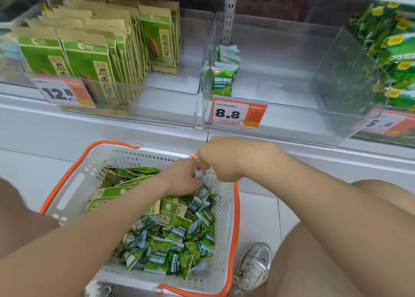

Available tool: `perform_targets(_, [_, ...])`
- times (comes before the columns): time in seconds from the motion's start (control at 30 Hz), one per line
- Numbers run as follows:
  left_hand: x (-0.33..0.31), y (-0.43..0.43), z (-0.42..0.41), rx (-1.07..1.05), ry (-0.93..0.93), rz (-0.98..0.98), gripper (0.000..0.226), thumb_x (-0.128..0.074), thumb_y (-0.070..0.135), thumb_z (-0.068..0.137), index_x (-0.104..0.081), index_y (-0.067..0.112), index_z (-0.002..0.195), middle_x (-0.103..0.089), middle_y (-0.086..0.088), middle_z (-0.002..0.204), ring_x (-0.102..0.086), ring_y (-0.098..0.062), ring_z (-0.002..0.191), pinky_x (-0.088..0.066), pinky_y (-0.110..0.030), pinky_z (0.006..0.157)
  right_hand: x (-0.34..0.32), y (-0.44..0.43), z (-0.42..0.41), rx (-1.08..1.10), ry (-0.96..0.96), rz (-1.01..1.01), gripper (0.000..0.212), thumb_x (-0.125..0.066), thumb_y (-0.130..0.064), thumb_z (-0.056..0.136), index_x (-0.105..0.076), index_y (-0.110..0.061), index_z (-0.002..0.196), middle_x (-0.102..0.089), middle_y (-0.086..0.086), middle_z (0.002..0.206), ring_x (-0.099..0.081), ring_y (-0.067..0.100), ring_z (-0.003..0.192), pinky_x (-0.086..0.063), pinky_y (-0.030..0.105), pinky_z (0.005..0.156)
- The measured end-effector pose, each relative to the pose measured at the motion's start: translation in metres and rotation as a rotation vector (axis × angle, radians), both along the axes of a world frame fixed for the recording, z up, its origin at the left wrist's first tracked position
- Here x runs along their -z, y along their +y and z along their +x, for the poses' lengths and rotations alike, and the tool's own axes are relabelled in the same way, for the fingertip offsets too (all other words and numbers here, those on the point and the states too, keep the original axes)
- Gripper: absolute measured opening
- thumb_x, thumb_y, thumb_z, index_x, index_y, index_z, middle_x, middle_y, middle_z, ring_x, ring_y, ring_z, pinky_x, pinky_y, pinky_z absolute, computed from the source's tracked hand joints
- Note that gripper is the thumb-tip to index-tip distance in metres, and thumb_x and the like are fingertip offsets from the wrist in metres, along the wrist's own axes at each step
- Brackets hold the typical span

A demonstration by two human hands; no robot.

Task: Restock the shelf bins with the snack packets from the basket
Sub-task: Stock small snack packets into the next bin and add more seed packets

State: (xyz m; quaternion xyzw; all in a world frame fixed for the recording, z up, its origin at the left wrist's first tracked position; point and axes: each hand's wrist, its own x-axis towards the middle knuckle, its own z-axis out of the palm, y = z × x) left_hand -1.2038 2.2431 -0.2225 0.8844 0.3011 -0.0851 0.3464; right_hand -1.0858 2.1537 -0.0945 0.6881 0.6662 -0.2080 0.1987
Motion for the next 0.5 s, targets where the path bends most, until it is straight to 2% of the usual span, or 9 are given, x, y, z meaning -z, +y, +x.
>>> perform_targets(0.07, [-0.031, -0.002, 0.001, -0.199, -0.178, -0.261, 0.016, -0.059, 0.011, 0.098, -0.067, 0.017, 0.112, -0.066, 0.008, 0.062, -0.068, -0.014, 0.058, -0.056, -0.026, 0.062, -0.005, -0.002, 0.005, 0.008, 0.02, 0.07, 0.028, -0.063, -0.008, 0.093, -0.062, -0.013, 0.121, -0.057, 0.009, 0.112, -0.065, 0.029, 0.093, -0.052, 0.035, 0.066])
perform_targets(0.13, [-0.059, -0.007, 0.0, -0.332, -0.288, -0.499, 0.015, -0.06, 0.012, 0.102, -0.071, 0.01, 0.112, -0.078, -0.007, 0.081, -0.079, -0.026, 0.075, -0.065, -0.037, 0.075, -0.006, -0.005, 0.007, 0.01, 0.027, 0.177, 0.025, -0.07, -0.027, 0.092, -0.059, -0.013, 0.11, -0.054, 0.003, 0.093, -0.062, 0.027, 0.093, -0.047, 0.034, 0.06])
perform_targets(0.2, [-0.082, -0.01, -0.002, -0.389, -0.33, -0.602, 0.021, -0.058, 0.012, 0.102, -0.073, -0.001, 0.109, -0.078, -0.021, 0.087, -0.079, -0.032, 0.084, -0.066, -0.039, 0.078, -0.008, -0.009, 0.009, 0.032, 0.035, 0.264, 0.044, -0.077, -0.046, 0.086, -0.05, -0.015, 0.1, -0.046, -0.002, 0.084, -0.056, 0.024, 0.088, -0.038, 0.033, 0.055])
perform_targets(0.27, [-0.1, -0.012, -0.005, -0.424, -0.372, -0.668, 0.025, -0.059, 0.015, 0.102, -0.072, -0.006, 0.11, -0.078, -0.023, 0.089, -0.079, -0.034, 0.086, -0.065, -0.04, 0.08, -0.016, -0.012, 0.009, 0.067, 0.05, 0.353, 0.051, -0.083, -0.048, 0.08, -0.046, -0.016, 0.097, -0.05, -0.001, 0.09, -0.056, 0.024, 0.091, -0.039, 0.034, 0.058])
perform_targets(0.33, [-0.116, -0.013, -0.008, -0.445, -0.422, -0.676, 0.029, -0.058, 0.023, 0.103, -0.07, -0.002, 0.111, -0.078, -0.022, 0.09, -0.079, -0.033, 0.086, -0.064, -0.042, 0.08, -0.026, -0.013, 0.011, 0.113, 0.074, 0.428, 0.044, -0.083, -0.041, 0.081, -0.057, -0.01, 0.098, -0.061, 0.003, 0.093, -0.059, 0.026, 0.093, -0.044, 0.037, 0.061])
perform_targets(0.4, [-0.127, -0.012, -0.011, -0.417, -0.45, -0.565, 0.028, -0.055, 0.029, 0.105, -0.068, 0.005, 0.109, -0.079, -0.019, 0.087, -0.076, -0.029, 0.073, -0.06, -0.036, 0.067, -0.038, -0.014, 0.018, 0.226, 0.164, 0.458, 0.034, -0.083, -0.035, 0.082, -0.066, -0.007, 0.093, -0.067, 0.008, 0.086, -0.063, 0.024, 0.084, -0.052, 0.04, 0.064])
perform_targets(0.5, [-0.136, -0.006, -0.016, -0.347, -0.532, -0.343, 0.031, -0.062, 0.033, 0.105, -0.072, 0.012, 0.084, -0.074, -0.006, 0.072, -0.059, -0.019, 0.052, -0.042, -0.025, 0.05, -0.046, -0.018, 0.03, 0.464, 0.533, 0.414, 0.022, -0.083, -0.019, 0.087, -0.067, -0.007, 0.095, -0.074, 0.012, 0.083, -0.076, 0.022, 0.075, -0.064, 0.041, 0.068])
